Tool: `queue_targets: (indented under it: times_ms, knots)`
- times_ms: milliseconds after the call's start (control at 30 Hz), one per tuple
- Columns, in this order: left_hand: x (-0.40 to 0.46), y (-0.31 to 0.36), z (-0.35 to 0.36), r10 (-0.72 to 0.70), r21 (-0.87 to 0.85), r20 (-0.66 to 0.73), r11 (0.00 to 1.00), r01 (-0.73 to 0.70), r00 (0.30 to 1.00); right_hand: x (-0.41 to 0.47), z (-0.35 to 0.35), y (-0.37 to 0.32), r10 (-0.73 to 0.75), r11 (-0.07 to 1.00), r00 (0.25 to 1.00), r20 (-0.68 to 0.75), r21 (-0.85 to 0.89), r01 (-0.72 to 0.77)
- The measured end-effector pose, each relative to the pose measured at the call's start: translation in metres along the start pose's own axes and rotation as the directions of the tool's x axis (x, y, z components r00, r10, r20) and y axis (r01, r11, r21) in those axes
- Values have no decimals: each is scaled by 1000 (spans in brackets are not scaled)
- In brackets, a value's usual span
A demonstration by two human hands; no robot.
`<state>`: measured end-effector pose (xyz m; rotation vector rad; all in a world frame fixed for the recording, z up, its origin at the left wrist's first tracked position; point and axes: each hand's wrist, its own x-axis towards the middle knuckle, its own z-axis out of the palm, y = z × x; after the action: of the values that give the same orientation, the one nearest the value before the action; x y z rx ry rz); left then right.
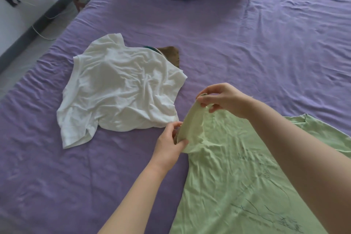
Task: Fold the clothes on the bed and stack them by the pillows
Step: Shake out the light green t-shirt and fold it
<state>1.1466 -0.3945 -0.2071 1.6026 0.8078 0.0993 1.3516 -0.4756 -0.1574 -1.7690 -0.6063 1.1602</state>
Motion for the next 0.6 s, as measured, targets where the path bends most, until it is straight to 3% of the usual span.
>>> queue_targets:
  times_ms: [200, 367, 533, 600]
  knots:
    - [-23, -11, 50, 21, 126, -135, 992, -4, 991, -37, -40, 57, 84, 990, 988, -131, 125, -68]
    - [-28, -12, 103, -28, 53, -43, 998, 30, 999, -55, -62, 93, 150, 975, 942, -302, 204, -90]
    - [-22, -19, 139, -58, 141, 59, 989, 49, 997, -58, -71, 126, 118, 975, 897, -427, -124, -187]
    - [-20, -23, 148, -72, 162, 134, 986, 50, 988, -56, -72, 135, 93, 967, 891, -445, -174, -188]
